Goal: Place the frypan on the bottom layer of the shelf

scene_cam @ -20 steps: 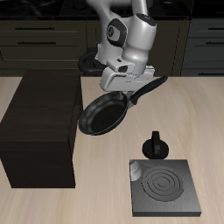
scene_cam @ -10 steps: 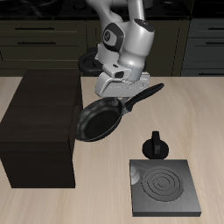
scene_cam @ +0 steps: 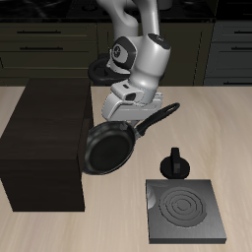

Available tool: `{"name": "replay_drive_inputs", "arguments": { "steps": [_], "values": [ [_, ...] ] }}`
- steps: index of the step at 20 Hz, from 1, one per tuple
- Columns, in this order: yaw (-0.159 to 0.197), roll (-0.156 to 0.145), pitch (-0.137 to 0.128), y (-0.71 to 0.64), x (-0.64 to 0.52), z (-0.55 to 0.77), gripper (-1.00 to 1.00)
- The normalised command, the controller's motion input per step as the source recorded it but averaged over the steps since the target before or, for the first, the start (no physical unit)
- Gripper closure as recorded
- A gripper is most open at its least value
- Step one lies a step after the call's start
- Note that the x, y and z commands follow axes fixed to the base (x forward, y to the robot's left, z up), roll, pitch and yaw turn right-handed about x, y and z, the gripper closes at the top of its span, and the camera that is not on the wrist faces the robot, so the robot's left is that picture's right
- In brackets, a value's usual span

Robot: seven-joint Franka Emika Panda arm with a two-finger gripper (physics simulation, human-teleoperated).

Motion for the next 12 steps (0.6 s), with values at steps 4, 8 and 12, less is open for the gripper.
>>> {"name": "replay_drive_inputs", "arguments": {
  "steps": [4,8,12],
  "values": [
    [0.021,-0.041,0.03,-0.13,0.19,-0.14,1.0],
    [0.028,-0.041,0.019,-0.21,0.24,-0.15,1.0],
    [0.027,-0.044,0.021,-0.24,0.21,-0.16,1.0]
  ]
}}
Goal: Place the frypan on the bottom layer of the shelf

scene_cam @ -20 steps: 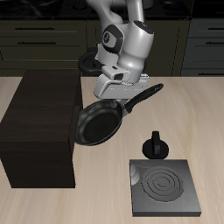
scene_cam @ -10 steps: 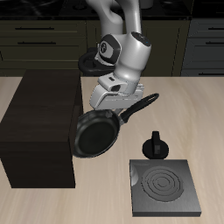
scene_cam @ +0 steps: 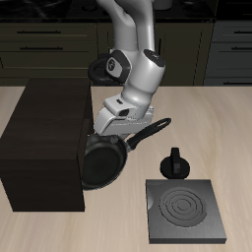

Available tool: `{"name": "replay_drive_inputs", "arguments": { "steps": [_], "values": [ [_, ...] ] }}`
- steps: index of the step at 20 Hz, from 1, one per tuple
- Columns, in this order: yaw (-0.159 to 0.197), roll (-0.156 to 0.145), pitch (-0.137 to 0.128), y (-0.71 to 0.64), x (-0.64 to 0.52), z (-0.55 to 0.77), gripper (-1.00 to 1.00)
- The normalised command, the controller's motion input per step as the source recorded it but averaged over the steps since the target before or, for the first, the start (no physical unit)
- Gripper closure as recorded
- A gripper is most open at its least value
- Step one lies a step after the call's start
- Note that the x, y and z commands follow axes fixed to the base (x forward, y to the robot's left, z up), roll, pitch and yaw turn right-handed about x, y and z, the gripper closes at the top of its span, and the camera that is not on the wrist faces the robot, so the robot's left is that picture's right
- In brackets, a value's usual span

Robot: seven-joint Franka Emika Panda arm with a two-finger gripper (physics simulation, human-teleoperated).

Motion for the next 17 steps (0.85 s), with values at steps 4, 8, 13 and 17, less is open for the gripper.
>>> {"name": "replay_drive_inputs", "arguments": {
  "steps": [4,8,13,17],
  "values": [
    [0.033,-0.043,0.017,-0.22,0.18,-0.14,1.0],
    [0.018,-0.035,0.009,-0.23,0.11,-0.09,1.0],
    [-0.009,-0.066,0.018,-0.4,0.16,-0.04,1.0],
    [-0.019,-0.064,-0.002,-0.41,0.11,0.05,1.0]
  ]
}}
